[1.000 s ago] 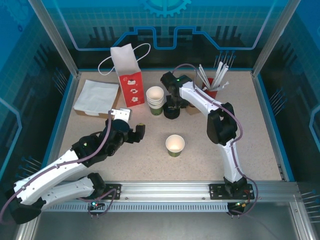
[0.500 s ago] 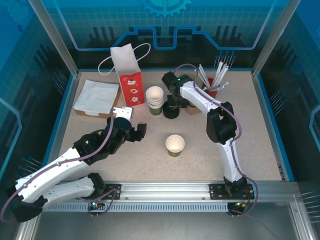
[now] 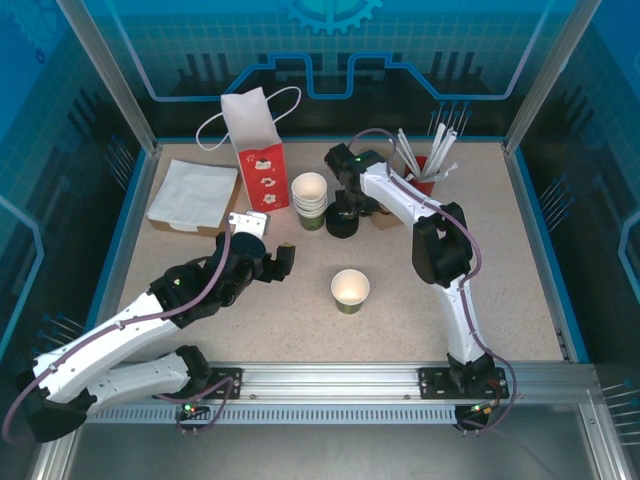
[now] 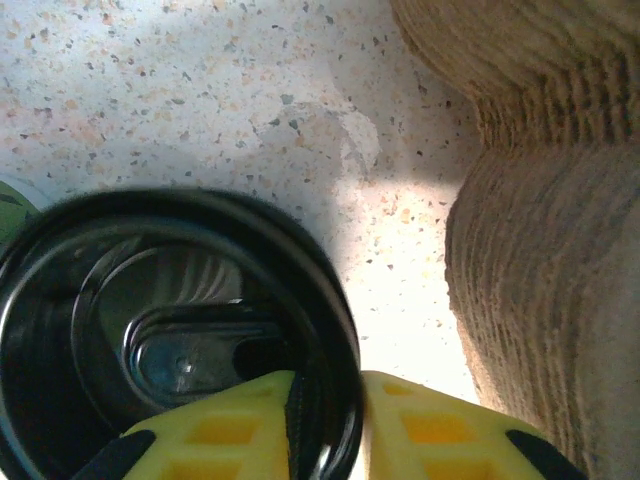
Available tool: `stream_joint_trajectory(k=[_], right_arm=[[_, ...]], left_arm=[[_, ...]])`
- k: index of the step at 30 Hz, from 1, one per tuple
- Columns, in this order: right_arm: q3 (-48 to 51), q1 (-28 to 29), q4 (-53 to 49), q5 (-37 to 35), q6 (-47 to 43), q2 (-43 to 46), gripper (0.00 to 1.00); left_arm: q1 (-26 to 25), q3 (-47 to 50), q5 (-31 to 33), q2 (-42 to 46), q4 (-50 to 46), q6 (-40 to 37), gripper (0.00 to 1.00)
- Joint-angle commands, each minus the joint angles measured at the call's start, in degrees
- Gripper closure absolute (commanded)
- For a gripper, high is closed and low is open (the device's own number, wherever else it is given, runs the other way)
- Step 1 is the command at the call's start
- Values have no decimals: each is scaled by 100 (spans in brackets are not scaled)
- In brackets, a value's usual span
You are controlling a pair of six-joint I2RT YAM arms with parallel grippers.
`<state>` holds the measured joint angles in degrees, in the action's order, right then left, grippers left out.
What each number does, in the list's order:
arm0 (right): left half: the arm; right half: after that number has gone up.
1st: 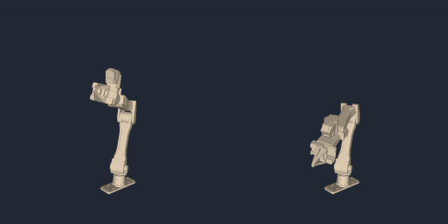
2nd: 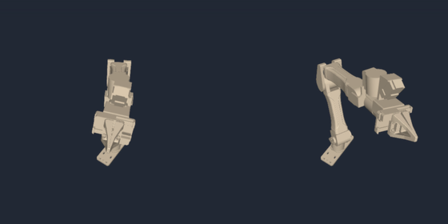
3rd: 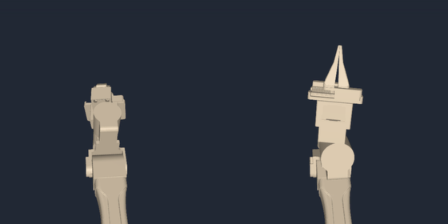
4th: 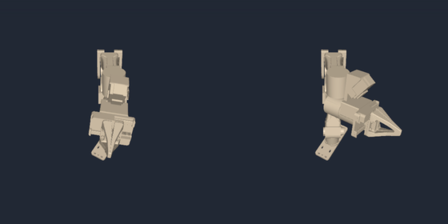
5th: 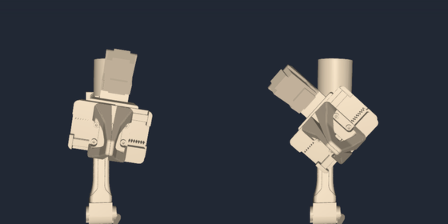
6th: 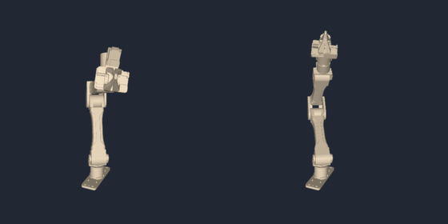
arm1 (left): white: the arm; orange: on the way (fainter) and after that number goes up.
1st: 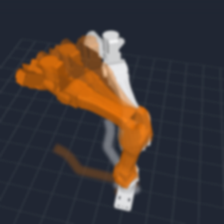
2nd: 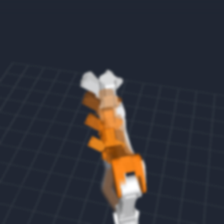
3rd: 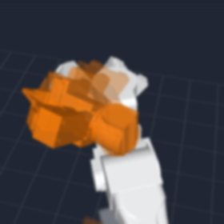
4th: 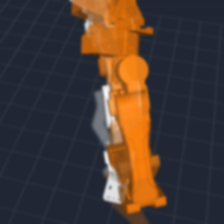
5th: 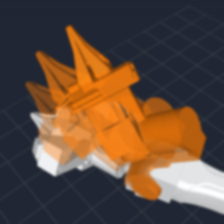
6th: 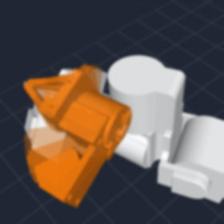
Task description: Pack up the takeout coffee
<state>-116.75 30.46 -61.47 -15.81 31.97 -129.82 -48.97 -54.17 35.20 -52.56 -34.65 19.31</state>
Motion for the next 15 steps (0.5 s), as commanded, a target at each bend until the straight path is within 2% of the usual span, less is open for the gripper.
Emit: stream_joint_trajectory(k=[1, 7, 15], right_arm=[[-149, -59, -52, 36, -10, -48, 80], [-150, -59, -54, -87, -98, 113, 86], [-133, -60, -110, -155, -202, 274, 86]], left_arm=[[-2, -207, 65, -18, -72, -64, 1], [1, -225, 49, -32, -51, -29, 1], [6, -265, -2, -36, -50, 99, 1]])
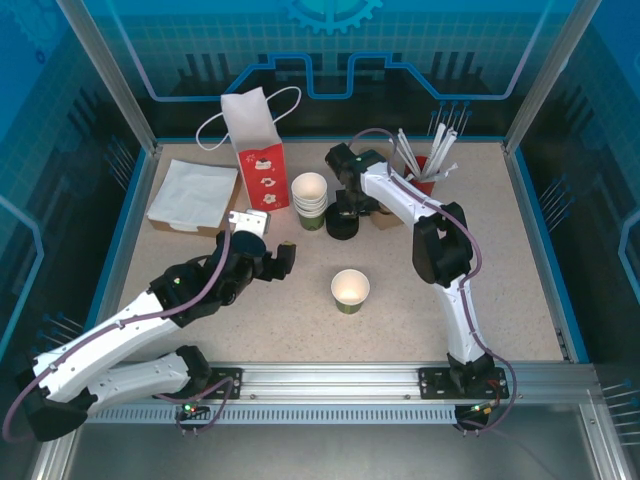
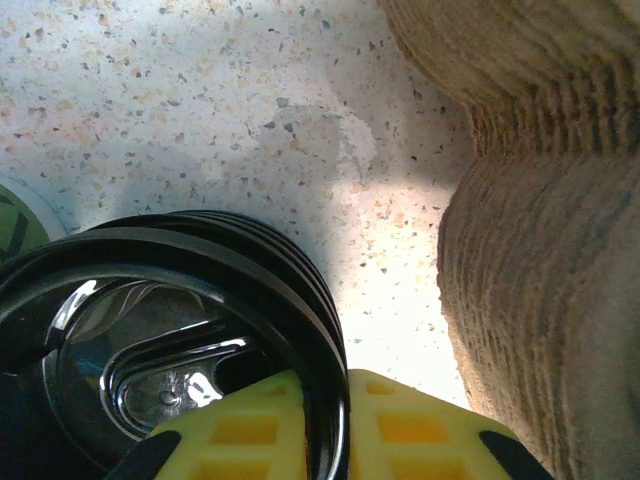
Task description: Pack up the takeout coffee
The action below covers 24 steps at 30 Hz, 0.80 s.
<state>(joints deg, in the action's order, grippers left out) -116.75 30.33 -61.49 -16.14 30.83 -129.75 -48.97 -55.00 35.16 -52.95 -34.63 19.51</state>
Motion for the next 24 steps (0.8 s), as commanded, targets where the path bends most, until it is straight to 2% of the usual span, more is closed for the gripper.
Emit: stream_joint_trajectory(k=[1, 5, 12, 18, 24], right_arm=[[-105, -47, -114, -155, -111, 313, 86], [109, -56, 30, -256, -227, 596, 86], [592, -81, 429, -238, -539, 1289, 86], [1690, -62, 1363, 12, -956, 2535, 86], [2929, -36, 2269, 468, -1404, 3991, 86]], left_arm=[[15, -186, -9, 4, -58, 116, 1], [187, -228, -356, -5, -85, 390, 1], [777, -245, -1593, 48, 70, 1035, 1], [1146, -294, -2717, 39, 405, 1616, 1], [1417, -322, -3774, -75, 1161, 2172, 1]])
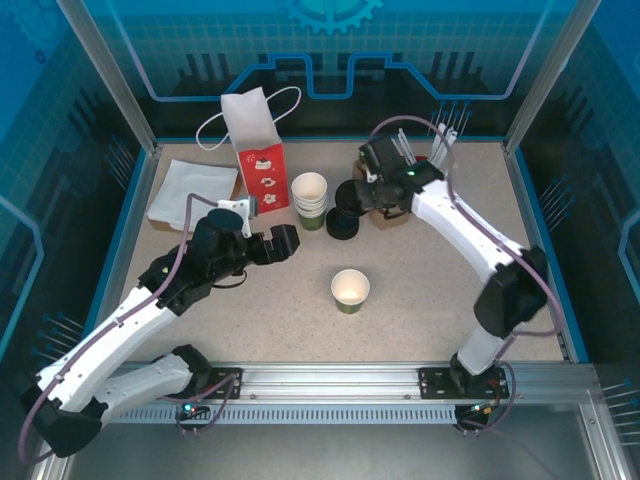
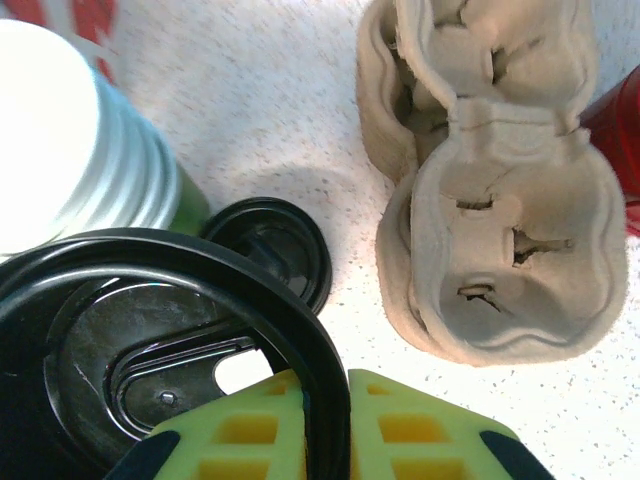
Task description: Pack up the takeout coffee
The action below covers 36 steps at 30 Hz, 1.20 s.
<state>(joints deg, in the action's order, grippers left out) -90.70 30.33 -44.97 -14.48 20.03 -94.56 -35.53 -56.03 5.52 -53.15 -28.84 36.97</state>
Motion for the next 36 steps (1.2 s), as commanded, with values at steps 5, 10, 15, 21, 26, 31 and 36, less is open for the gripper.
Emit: stream_joint_trajectory(k=[5, 10, 15, 21, 26, 31, 36], right_arm=[[1106, -11, 1028, 625, -604, 1491, 86], [1807, 0, 1398, 1043, -623, 2456, 86], [1980, 14, 1231, 1226, -657, 2856, 86], [2165, 44, 1260, 1497, -626, 3153, 87], [2214, 96, 1262, 1675, -579, 3200, 87], [2223, 139, 1306, 1837, -545, 3208, 86], [2192, 189, 1330, 1943, -527, 3158, 87]], left_arm=[[94, -455, -1448, -393, 1062, 580, 1], [90, -756, -2067, -892, 1556, 808, 3], [-24, -1017, -2450, -1357, 1943, 953, 5], [-343, -1403, -2409, -1858, 1849, 867, 7], [-500, -1593, -2312, -2117, 1762, 780, 13], [-537, -1695, -2187, -2273, 1603, 670, 21], [-574, -1803, -2191, -2399, 1501, 504, 32]])
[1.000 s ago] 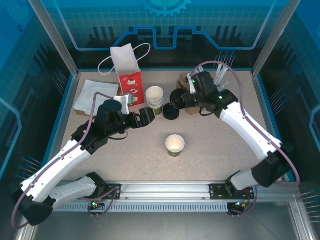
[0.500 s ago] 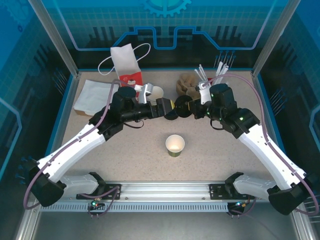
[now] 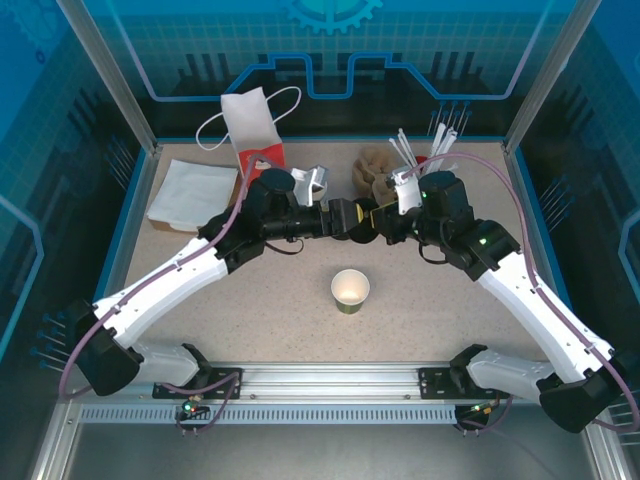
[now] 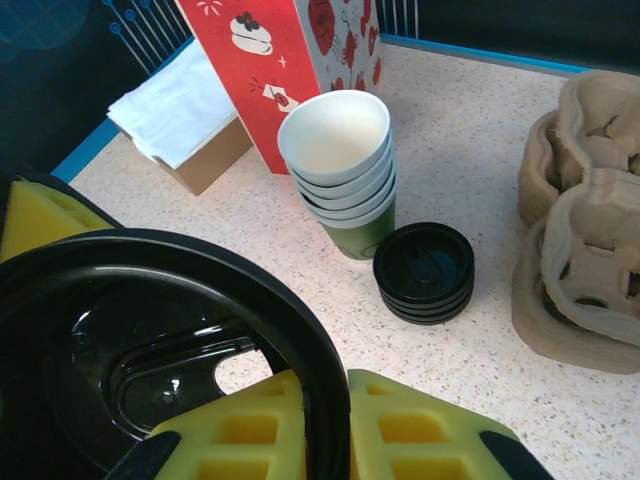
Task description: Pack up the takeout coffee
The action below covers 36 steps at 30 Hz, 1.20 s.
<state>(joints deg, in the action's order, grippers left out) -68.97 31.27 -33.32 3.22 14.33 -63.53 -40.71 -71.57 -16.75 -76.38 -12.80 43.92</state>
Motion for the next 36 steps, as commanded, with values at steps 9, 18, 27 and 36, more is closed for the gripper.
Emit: stream_joint_trajectory(k=[9, 18, 27, 36], right_arm=[[-176, 154, -5, 110, 63, -229, 86], [-310, 152, -175, 159, 67, -361, 86], [-576, 52, -445, 458, 138, -442, 82], [-274, -680, -140, 1753, 634, -1, 50]], left_arm=[[-185, -502, 430, -167, -702, -719, 56], [-321, -673, 848, -294, -1158, -1093, 76], [-427, -770, 1301, -369, -1483, -1320, 89], [-438, -518, 1561, -178, -1196, -1246, 94]])
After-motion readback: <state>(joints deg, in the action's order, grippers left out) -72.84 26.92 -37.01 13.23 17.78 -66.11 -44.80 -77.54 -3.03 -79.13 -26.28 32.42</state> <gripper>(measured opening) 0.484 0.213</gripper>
